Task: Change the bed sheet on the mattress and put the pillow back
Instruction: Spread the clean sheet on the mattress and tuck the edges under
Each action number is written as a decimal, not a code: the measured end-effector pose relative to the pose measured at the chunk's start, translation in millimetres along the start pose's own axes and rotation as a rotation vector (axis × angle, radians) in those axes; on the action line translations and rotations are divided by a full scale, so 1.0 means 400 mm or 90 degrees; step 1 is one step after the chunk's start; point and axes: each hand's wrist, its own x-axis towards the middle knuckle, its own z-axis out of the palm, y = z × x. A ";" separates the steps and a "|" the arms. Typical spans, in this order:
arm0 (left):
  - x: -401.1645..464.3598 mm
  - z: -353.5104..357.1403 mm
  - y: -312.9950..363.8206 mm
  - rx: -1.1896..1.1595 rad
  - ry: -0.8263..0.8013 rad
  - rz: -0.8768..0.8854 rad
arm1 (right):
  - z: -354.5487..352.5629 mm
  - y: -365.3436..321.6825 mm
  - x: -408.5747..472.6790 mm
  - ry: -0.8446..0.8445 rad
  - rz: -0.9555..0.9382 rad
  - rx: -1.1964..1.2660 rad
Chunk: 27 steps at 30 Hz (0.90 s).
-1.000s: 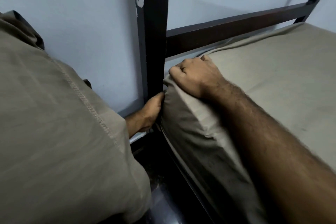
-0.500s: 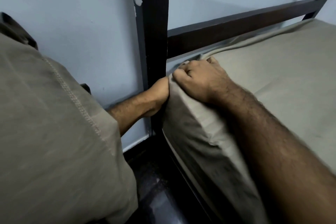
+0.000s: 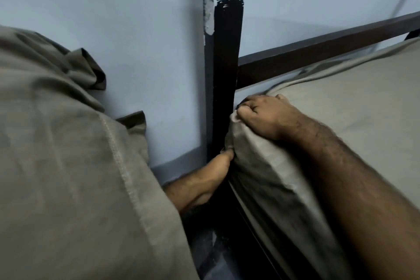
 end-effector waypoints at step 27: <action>-0.025 -0.011 -0.063 0.378 0.084 -0.009 | 0.023 -0.017 0.044 -0.066 0.173 -0.089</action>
